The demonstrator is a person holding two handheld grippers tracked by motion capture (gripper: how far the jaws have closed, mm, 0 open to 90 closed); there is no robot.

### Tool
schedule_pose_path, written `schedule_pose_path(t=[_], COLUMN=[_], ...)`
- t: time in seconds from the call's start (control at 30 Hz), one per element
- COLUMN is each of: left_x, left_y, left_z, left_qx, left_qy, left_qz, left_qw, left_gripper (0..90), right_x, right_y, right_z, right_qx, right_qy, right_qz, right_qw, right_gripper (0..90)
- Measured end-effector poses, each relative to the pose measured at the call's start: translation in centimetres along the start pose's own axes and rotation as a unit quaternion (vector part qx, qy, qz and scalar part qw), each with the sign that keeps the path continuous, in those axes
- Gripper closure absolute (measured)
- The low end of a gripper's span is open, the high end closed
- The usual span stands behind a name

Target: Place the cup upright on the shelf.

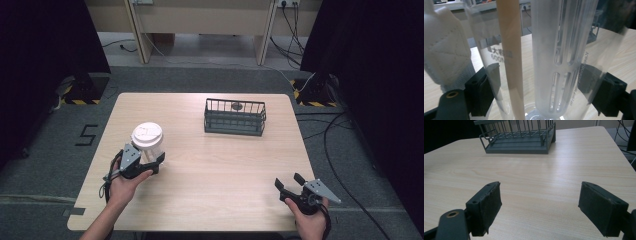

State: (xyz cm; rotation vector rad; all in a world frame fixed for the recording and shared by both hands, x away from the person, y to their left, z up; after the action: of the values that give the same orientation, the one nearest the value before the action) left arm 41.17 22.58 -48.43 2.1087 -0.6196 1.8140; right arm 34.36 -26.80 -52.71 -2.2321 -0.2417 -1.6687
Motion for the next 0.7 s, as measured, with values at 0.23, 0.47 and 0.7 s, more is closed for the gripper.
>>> schedule_pose_path(t=[0.23, 0.47, 0.7], left_x=[0.5, 1.1, 1.6], left_y=[0.5, 1.2, 1.6], left_z=[0.9, 2.0, 2.7], left_qx=[-0.008, -0.020, -0.026], left_qy=[-0.002, -0.001, 0.001], left_qz=[0.003, 0.006, 0.008], left_qw=[1.0000, 0.9998, 0.9996], left_gripper=[17.6, 17.6, 17.6], right_x=[0.0, 0.0, 0.0], right_y=[0.1, 0.1, 0.0], right_z=[0.0, 0.0, 0.0], right_qx=[0.000, 0.000, 0.001], right_qy=[0.001, -0.001, -0.003], right_qz=[-0.002, 0.001, 0.001], right_qw=[1.0000, 1.0000, 1.0000], right_gripper=[18.5, 18.5, 18.4])
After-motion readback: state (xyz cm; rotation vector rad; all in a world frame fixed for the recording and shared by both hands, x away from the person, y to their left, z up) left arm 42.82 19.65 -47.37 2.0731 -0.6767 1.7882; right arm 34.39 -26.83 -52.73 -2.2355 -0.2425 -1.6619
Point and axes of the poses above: each handheld gripper's, and its own axes: z roughly forward along the jaws, x roughly out of its top, y roughly to its right, the point moved 4 cm from there along z, roughly forward along the jaws, and after that the axes turned 5 degrees about y, right-handed, at the moved point
